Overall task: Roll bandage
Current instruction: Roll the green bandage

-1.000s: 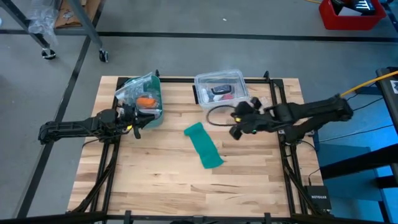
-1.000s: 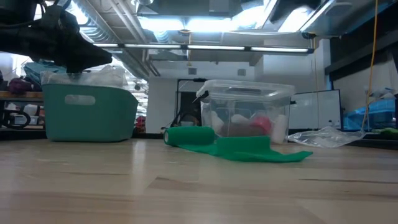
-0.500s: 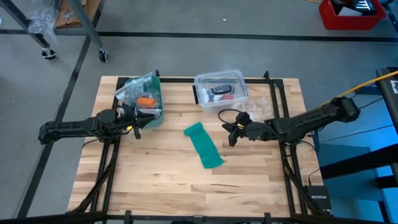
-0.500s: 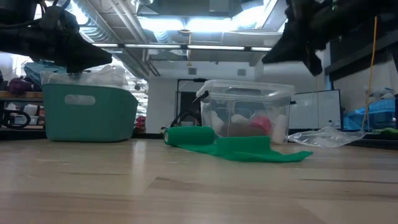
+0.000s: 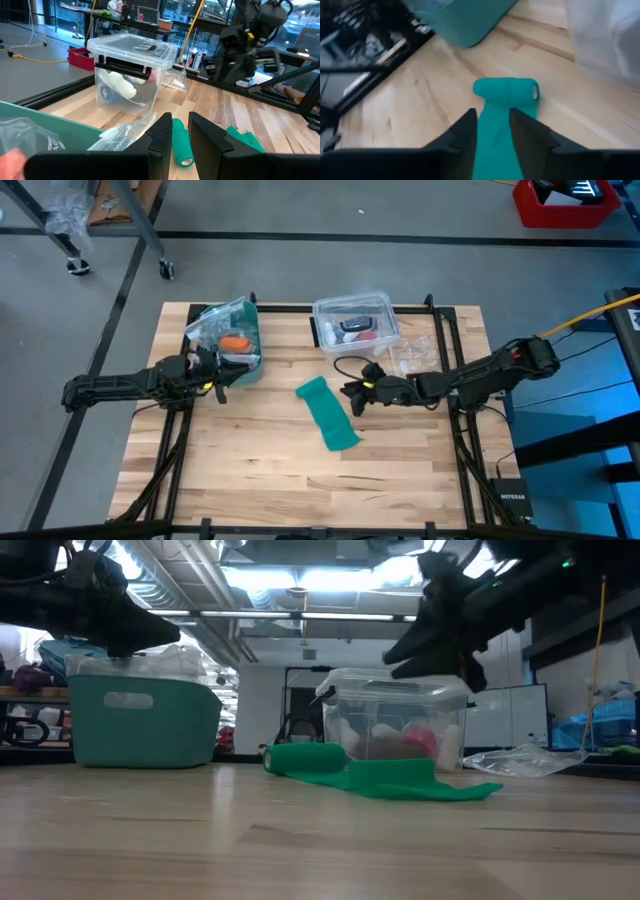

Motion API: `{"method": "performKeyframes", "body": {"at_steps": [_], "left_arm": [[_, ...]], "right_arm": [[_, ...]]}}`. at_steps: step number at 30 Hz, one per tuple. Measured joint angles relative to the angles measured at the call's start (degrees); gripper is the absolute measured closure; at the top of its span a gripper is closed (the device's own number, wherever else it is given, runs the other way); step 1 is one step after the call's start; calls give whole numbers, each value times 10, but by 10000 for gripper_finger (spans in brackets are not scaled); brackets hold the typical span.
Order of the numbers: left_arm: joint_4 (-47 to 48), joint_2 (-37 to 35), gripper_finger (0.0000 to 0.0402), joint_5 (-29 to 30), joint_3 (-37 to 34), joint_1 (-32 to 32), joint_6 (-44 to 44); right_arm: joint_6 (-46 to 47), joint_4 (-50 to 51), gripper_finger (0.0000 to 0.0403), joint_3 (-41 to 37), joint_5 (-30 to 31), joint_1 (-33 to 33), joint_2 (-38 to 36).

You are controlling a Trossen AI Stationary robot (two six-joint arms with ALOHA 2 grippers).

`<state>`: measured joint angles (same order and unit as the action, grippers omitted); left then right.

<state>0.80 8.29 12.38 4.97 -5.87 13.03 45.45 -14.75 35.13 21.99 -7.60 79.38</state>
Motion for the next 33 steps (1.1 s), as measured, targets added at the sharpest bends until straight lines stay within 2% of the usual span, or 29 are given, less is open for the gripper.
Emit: {"method": "performKeyframes", "body": {"at_steps": [2,6,10,16,21,33], "left_arm": [[0,0,345,0,0,0,0],[0,0,345,0,0,0,0],[0,0,345,0,0,0,0],[0,0,345,0,0,0,0],[1,0,345,0,0,0,0],[0,0,345,0,0,0,0]], "right_arm": [[15,-5,251,9,-6,18,21],[16,-14,225,33,-68,55,69],[6,-27,220,63,-118,81,118],[-5,-26,220,96,-153,110,177],[-8,-24,220,112,-156,120,209],[-6,-17,220,113,-155,134,218]]}}
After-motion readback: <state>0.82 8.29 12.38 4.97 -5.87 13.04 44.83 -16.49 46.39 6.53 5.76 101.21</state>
